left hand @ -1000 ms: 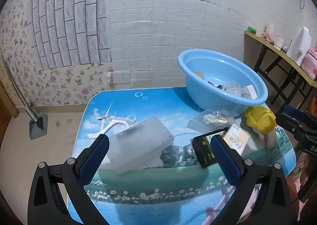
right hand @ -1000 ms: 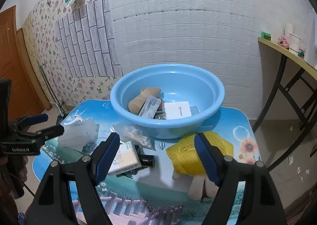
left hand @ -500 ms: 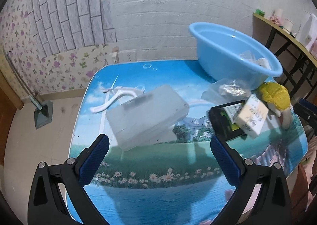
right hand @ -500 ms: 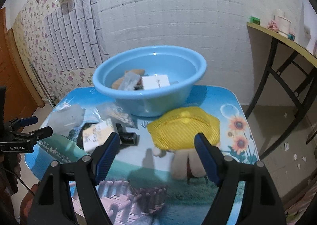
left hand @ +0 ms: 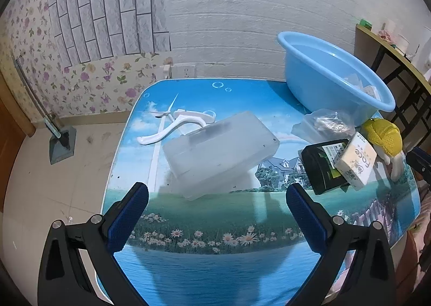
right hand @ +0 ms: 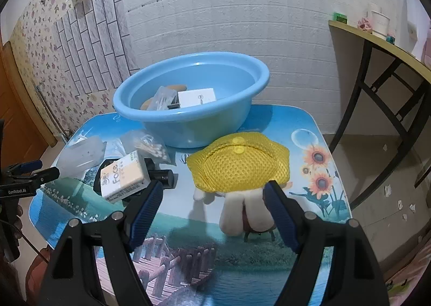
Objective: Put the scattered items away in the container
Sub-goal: 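Withdraw both grippers from the basin toward the remaining items, then grasp the translucent plastic box with the left gripper while the right gripper grasps the yellow-hatted plush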
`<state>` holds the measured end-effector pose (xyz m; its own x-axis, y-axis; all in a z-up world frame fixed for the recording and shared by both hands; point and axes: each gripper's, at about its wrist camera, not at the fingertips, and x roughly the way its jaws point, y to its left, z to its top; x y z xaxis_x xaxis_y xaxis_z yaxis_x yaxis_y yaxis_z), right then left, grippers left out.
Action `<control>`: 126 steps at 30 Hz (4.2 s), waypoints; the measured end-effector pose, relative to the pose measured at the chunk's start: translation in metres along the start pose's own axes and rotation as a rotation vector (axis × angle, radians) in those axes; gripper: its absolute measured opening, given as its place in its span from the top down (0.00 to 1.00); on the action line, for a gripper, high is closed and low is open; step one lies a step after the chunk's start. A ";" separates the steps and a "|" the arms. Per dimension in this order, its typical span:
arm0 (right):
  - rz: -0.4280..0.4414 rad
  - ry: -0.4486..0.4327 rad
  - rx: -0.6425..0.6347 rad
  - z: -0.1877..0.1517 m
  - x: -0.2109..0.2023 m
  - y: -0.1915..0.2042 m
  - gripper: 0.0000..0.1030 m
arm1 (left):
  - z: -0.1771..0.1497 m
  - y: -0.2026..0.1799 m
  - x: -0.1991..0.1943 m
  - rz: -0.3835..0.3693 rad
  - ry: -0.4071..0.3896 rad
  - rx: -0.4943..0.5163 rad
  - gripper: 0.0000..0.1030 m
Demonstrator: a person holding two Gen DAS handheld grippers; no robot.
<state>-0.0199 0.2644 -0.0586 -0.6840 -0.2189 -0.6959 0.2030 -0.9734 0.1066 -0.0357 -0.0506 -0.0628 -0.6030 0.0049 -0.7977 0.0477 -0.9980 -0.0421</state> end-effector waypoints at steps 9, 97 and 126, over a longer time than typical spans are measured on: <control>-0.010 0.003 0.010 0.000 0.003 -0.003 0.24 | 0.000 -0.001 0.006 -0.010 0.016 -0.002 0.01; -0.031 0.022 -0.027 -0.026 -0.007 -0.037 0.25 | 0.026 -0.029 0.026 -0.105 -0.087 0.356 0.12; 0.122 0.069 -0.037 -0.013 0.026 -0.024 0.35 | 0.057 -0.047 0.077 -0.179 0.020 0.417 0.35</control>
<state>-0.0340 0.2830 -0.0885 -0.6035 -0.3286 -0.7265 0.3081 -0.9365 0.1677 -0.1294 -0.0069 -0.0877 -0.5570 0.1771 -0.8114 -0.3835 -0.9215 0.0621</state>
